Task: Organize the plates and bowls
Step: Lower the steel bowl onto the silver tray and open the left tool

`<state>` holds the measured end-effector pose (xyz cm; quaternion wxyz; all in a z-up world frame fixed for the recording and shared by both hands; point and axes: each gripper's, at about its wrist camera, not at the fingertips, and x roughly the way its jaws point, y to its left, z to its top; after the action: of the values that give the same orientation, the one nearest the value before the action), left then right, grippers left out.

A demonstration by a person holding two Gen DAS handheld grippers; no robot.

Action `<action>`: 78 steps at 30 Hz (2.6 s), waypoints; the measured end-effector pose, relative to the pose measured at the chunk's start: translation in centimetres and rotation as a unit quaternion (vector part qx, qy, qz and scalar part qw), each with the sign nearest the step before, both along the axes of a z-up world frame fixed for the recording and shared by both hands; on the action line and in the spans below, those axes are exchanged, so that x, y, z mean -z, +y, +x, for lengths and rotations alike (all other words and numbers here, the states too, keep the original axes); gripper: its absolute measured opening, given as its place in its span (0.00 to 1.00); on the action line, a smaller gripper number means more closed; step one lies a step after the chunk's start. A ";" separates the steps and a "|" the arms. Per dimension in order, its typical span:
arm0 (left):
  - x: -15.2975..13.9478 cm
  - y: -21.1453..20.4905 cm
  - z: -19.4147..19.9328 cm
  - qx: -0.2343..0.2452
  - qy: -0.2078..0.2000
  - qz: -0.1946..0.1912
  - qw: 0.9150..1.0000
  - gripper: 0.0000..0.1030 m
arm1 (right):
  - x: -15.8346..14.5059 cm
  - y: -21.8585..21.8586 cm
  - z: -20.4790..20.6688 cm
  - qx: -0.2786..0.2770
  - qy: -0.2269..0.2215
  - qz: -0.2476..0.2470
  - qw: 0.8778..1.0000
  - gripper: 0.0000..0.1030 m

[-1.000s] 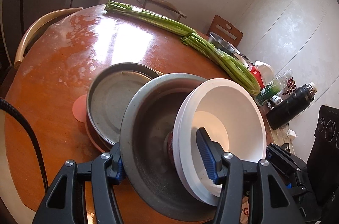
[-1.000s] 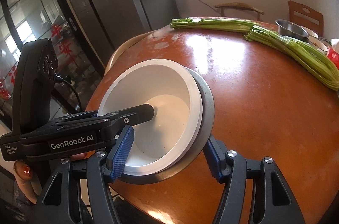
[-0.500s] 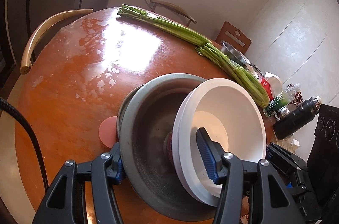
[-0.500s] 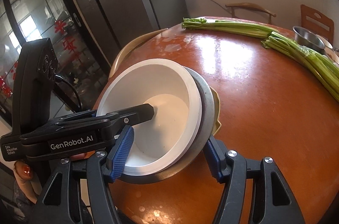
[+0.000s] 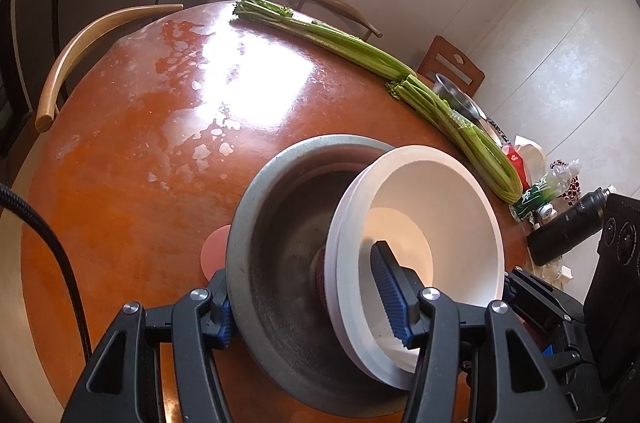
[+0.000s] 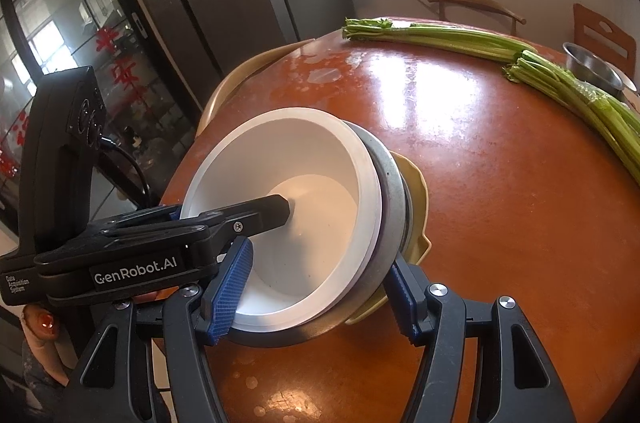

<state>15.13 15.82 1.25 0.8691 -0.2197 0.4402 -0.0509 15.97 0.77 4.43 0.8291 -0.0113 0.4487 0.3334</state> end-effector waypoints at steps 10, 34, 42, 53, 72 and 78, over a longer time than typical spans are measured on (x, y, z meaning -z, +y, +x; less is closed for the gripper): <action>0.4 -0.2 0.4 0.001 -0.005 0.012 1.000 0.55 | 0.6 0.3 0.3 0.002 0.003 -0.006 1.000 0.64; 0.3 -0.2 0.4 0.001 -0.011 0.023 1.000 0.55 | 1.3 1.0 0.4 -0.008 -0.016 -0.038 0.999 0.64; 0.3 -0.4 0.4 0.001 -0.011 0.032 0.999 0.55 | 1.5 0.9 0.4 -0.007 -0.018 -0.044 0.999 0.64; 0.3 -0.2 0.4 -0.007 -0.011 0.046 0.999 0.56 | 1.6 0.6 0.5 -0.003 -0.022 -0.048 0.999 0.64; -0.3 -0.2 0.1 -0.010 -0.016 0.055 0.998 0.56 | 1.4 0.6 0.4 -0.003 -0.028 -0.052 0.998 0.64; -0.8 -0.3 -0.4 -0.015 -0.026 0.062 0.998 0.56 | 1.2 0.3 0.3 0.003 -0.033 -0.053 0.998 0.64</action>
<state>14.73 15.47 2.08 0.8930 -0.1706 0.4160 -0.0165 16.31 1.05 3.28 0.8428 -0.0649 0.4377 0.3064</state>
